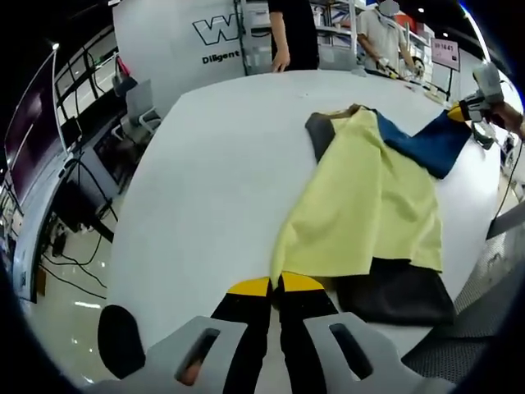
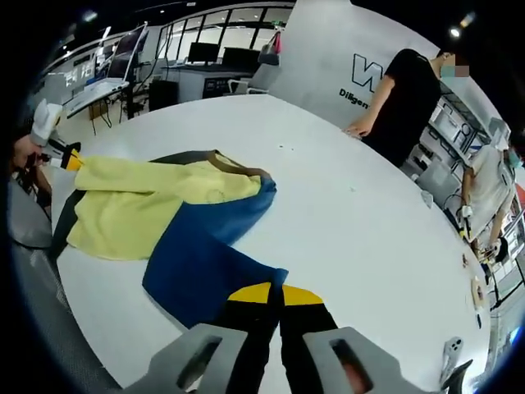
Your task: Fold the garment on the visible template until the final outline fits inside the template.
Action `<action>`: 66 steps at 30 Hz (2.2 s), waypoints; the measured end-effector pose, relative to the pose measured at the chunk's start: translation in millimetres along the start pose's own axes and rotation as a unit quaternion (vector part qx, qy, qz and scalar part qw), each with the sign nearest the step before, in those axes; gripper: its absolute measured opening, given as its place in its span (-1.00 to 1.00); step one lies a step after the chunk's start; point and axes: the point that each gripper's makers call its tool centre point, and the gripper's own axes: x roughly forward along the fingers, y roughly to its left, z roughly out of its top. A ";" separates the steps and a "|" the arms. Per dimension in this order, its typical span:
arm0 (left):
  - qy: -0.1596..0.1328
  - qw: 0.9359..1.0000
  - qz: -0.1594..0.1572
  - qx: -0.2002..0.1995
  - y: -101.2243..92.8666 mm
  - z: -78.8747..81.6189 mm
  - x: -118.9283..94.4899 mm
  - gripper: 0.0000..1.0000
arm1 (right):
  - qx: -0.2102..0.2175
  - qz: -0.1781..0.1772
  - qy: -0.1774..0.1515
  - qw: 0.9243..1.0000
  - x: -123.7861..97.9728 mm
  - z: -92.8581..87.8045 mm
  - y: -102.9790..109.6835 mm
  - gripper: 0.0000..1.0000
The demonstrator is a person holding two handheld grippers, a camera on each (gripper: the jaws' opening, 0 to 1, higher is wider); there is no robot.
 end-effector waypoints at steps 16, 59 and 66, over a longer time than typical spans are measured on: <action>0.007 1.000 0.017 0.001 11.8 -6.7 0.0 -0.92 | 0.002 -0.041 0.009 0.999 -3.1 -12.3 -41.8 -1.00; 0.012 0.998 0.056 -0.005 29.5 -10.3 -5.5 -0.92 | -0.014 -0.126 0.083 0.988 12.4 -62.6 -143.5 -1.00; 0.012 0.998 0.057 -0.007 29.0 -10.6 -6.0 -0.92 | -0.012 -0.132 0.099 0.986 9.1 -76.7 -149.8 -1.00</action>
